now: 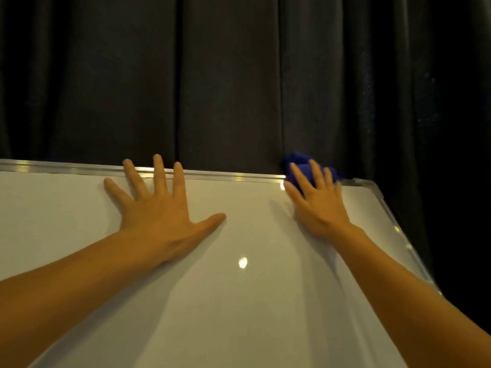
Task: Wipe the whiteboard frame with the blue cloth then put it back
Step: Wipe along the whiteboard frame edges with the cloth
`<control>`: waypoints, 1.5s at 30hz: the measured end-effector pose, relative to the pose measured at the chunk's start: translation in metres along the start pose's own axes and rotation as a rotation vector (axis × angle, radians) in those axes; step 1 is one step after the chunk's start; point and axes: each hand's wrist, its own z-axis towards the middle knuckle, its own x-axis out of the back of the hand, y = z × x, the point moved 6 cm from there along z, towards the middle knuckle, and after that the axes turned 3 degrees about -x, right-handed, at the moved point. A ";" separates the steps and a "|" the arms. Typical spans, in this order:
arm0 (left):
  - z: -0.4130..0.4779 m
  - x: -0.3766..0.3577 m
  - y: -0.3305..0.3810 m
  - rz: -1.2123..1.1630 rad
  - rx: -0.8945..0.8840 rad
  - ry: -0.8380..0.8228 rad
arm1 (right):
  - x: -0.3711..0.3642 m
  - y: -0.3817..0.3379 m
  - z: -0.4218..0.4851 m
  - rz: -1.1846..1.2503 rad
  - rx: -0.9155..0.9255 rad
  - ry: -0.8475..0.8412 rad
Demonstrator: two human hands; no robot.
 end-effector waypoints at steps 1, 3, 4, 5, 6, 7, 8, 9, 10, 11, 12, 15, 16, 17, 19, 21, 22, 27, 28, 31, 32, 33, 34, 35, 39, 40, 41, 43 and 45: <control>-0.002 -0.002 0.011 0.003 -0.016 -0.003 | 0.001 0.008 0.003 -0.017 -0.082 -0.009; 0.000 -0.005 0.033 0.008 -0.001 -0.006 | -0.008 -0.020 0.004 -0.080 -0.014 -0.014; 0.003 -0.005 0.041 0.009 0.022 -0.009 | -0.015 -0.047 -0.001 -0.035 0.098 -0.018; 0.005 -0.005 0.047 0.013 0.041 -0.014 | -0.022 -0.073 -0.011 0.048 0.201 -0.013; 0.008 -0.006 0.056 0.026 0.041 -0.020 | -0.028 -0.087 -0.020 0.121 0.295 -0.016; 0.010 -0.008 0.066 0.046 0.020 -0.024 | -0.030 -0.094 -0.028 0.155 0.382 -0.024; 0.011 -0.011 0.081 0.058 -0.021 -0.021 | -0.026 -0.089 -0.029 0.148 0.441 -0.024; 0.011 -0.014 0.094 0.059 -0.063 -0.020 | -0.020 -0.075 -0.024 0.106 0.484 -0.017; 0.010 -0.017 0.107 0.058 -0.092 -0.018 | -0.013 -0.054 -0.015 0.059 0.485 -0.009; 0.009 -0.018 0.118 0.061 -0.105 -0.020 | -0.006 -0.026 -0.004 0.017 0.424 -0.009; 0.008 -0.020 0.127 0.062 -0.109 -0.026 | 0.001 0.009 0.007 -0.024 0.311 -0.015; 0.011 -0.026 0.154 0.055 -0.135 -0.033 | 0.020 0.088 0.020 -0.066 -0.031 -0.030; 0.014 -0.026 0.163 0.061 -0.139 -0.027 | 0.019 0.087 0.022 -0.093 -0.037 -0.039; 0.016 -0.027 0.173 0.066 -0.140 -0.026 | 0.014 0.075 0.022 -0.114 0.016 -0.046; 0.020 -0.030 0.191 0.090 -0.138 -0.040 | 0.001 0.032 0.012 -0.078 0.241 -0.075; 0.024 -0.035 0.201 0.123 -0.129 -0.050 | -0.009 0.011 -0.004 0.060 0.389 -0.096; 0.026 -0.037 0.201 0.119 -0.120 -0.043 | -0.006 0.017 -0.005 0.075 0.420 -0.076; 0.026 -0.040 0.200 0.083 -0.131 -0.047 | 0.020 0.116 0.043 -0.069 0.089 -0.048; 0.026 -0.039 0.202 0.085 -0.124 -0.050 | 0.016 0.118 0.041 -0.070 0.052 -0.052; 0.029 -0.036 0.210 0.078 -0.069 -0.065 | -0.009 0.076 0.027 0.058 0.181 -0.060; 0.029 -0.035 0.214 0.080 -0.056 -0.073 | -0.012 0.064 0.022 0.079 0.250 -0.057; 0.029 -0.035 0.217 0.082 -0.053 -0.077 | -0.011 0.061 0.019 0.033 0.304 -0.044; 0.030 -0.036 0.218 0.080 -0.058 -0.075 | -0.004 0.065 0.022 -0.042 0.330 -0.015; 0.030 -0.036 0.220 0.075 -0.069 -0.070 | 0.005 0.079 0.029 -0.103 0.309 0.012; 0.030 -0.039 0.218 0.082 -0.092 -0.048 | 0.022 0.151 0.043 -0.075 0.007 -0.016; 0.031 -0.039 0.218 0.084 -0.093 -0.036 | 0.018 0.148 0.039 -0.058 -0.007 -0.032; 0.033 -0.040 0.219 0.084 -0.098 -0.026 | 0.011 0.138 0.035 -0.044 0.022 -0.053; 0.036 -0.040 0.227 0.085 -0.142 -0.009 | -0.001 0.111 0.027 0.023 0.141 -0.068; 0.036 -0.044 0.240 0.107 -0.231 0.009 | 0.002 0.109 0.026 0.013 0.196 -0.026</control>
